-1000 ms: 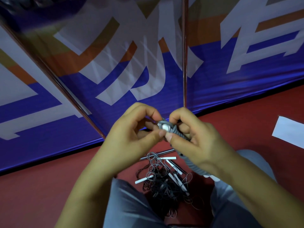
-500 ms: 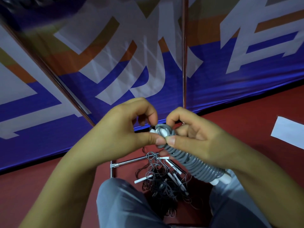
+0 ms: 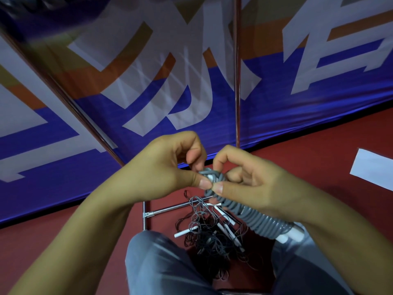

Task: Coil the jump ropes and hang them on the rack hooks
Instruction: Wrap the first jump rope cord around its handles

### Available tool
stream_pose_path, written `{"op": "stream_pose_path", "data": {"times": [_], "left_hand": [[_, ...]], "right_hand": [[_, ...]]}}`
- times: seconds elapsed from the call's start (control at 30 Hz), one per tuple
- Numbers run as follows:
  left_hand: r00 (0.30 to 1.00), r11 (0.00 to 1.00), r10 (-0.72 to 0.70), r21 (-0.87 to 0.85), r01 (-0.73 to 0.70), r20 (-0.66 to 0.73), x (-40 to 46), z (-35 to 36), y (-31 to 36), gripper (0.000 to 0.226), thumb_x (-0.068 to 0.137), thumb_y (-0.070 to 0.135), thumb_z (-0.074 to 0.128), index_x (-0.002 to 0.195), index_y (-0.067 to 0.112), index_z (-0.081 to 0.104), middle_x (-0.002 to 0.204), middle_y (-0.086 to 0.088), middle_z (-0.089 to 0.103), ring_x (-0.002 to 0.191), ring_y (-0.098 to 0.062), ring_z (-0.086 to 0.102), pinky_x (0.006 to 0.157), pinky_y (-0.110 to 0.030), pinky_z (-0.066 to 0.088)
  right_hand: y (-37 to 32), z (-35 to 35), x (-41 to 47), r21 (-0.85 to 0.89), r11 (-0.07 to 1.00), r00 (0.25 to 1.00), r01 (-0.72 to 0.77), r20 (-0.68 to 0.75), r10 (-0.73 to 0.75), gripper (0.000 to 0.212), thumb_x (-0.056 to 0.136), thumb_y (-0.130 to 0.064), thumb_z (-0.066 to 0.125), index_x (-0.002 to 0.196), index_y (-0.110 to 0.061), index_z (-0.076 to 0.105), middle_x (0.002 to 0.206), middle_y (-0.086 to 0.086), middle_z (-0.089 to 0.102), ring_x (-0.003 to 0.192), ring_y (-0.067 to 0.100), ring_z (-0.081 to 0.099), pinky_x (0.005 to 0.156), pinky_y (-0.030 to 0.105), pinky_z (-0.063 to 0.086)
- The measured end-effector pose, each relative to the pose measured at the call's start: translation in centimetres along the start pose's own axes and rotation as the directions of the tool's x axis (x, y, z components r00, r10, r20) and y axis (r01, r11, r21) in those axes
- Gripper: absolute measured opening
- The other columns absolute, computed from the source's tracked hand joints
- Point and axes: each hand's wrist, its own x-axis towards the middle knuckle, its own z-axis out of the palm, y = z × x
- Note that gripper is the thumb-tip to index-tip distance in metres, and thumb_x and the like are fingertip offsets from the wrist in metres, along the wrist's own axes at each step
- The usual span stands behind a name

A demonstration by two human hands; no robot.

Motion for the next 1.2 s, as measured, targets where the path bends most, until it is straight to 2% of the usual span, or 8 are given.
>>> {"op": "stream_pose_path", "data": {"times": [0.07,0.2,0.3,0.43,0.63,0.87,1.07,1.2], "left_hand": [[0.998,0.999,0.037,0.026,-0.035,-0.052,-0.2,0.3,-0.2,0.043,0.064,0.012,0.078,0.065,0.020,0.036,0.072,0.001,0.059,0.066,-0.011,0.057,0.066,-0.020,0.048],[0.957,0.960,0.232,0.203,-0.195,-0.176,-0.6,1.6,-0.5,0.041,0.074,0.020,0.072,0.065,0.022,0.033,0.075,0.005,0.055,0.072,-0.007,0.053,0.068,-0.014,0.041],[0.892,0.911,0.357,0.317,-0.266,-0.278,-0.8,2.6,-0.8,0.034,0.082,0.009,0.063,0.063,0.008,0.035,0.077,0.002,0.052,0.076,-0.005,0.051,0.069,-0.011,0.039],[0.855,0.909,0.372,0.330,-0.256,-0.361,-0.4,2.9,-1.0,0.028,0.087,0.007,0.058,0.068,0.009,0.037,0.079,0.003,0.050,0.077,-0.008,0.050,0.072,-0.014,0.038],[0.823,0.869,0.421,0.428,-0.247,-0.382,-0.6,2.8,-1.2,0.028,0.082,-0.011,0.062,0.075,0.008,0.042,0.089,0.004,0.052,0.082,-0.013,0.053,0.073,-0.018,0.043],[0.797,0.829,0.496,0.459,-0.318,-0.345,-0.3,3.3,-1.4,0.040,0.075,-0.021,0.058,0.080,0.016,0.042,0.092,0.004,0.050,0.083,-0.011,0.053,0.071,-0.022,0.045],[0.846,0.902,0.380,0.355,-0.248,-0.375,-0.2,3.1,-1.4,0.011,0.085,0.005,0.064,0.088,0.011,0.055,0.090,0.005,0.059,0.091,-0.003,0.058,0.081,-0.015,0.044],[0.906,0.940,0.289,0.273,-0.207,-0.310,0.5,1.8,-1.3,0.017,0.083,0.020,0.067,0.099,0.014,0.063,0.096,0.006,0.064,0.093,-0.012,0.063,0.084,-0.026,0.051]], "right_hand": [[0.0,0.2,0.0,-0.009,1.000,1.000,-0.007,-0.031,0.006,0.018,0.082,-0.029,0.061,0.090,-0.025,0.046,0.055,0.001,0.049,0.052,0.013,0.037,0.052,0.022,0.033],[-0.1,0.4,-0.2,0.028,1.000,0.991,-0.004,-0.136,0.008,0.020,0.081,-0.023,0.065,0.089,-0.024,0.047,0.059,0.008,0.050,0.054,0.028,0.035,0.052,0.037,0.032],[-0.4,0.9,0.0,0.340,0.939,0.983,-0.042,-0.154,0.099,0.016,0.079,-0.013,0.068,0.085,-0.018,0.054,0.064,0.005,0.063,0.053,0.016,0.052,0.053,0.028,0.044],[-0.2,2.2,0.7,0.665,0.739,0.955,-0.102,-0.144,0.261,0.023,0.069,-0.017,0.071,0.084,-0.011,0.054,0.069,0.016,0.060,0.052,0.024,0.060,0.056,0.038,0.055],[0.3,1.7,1.4,0.631,0.775,0.961,-0.032,-0.195,0.198,0.022,0.070,-0.016,0.068,0.092,-0.018,0.065,0.085,0.025,0.065,0.084,0.042,0.059,0.068,0.044,0.052],[0.0,1.2,1.4,0.686,0.728,0.972,-0.012,-0.164,0.170,0.022,0.065,-0.003,0.064,0.084,-0.015,0.062,0.076,0.010,0.061,0.065,0.016,0.057,0.056,0.024,0.050],[0.2,1.6,1.9,0.607,0.791,0.944,0.080,-0.301,0.135,0.025,0.068,0.008,0.069,0.077,-0.014,0.061,0.073,0.002,0.065,0.065,0.010,0.058,0.059,0.017,0.049],[-0.2,1.6,2.2,0.396,0.909,0.902,0.134,-0.429,0.053,0.032,0.078,0.017,0.060,0.075,-0.015,0.061,0.067,-0.007,0.066,0.063,0.002,0.058,0.061,0.013,0.047]]}}
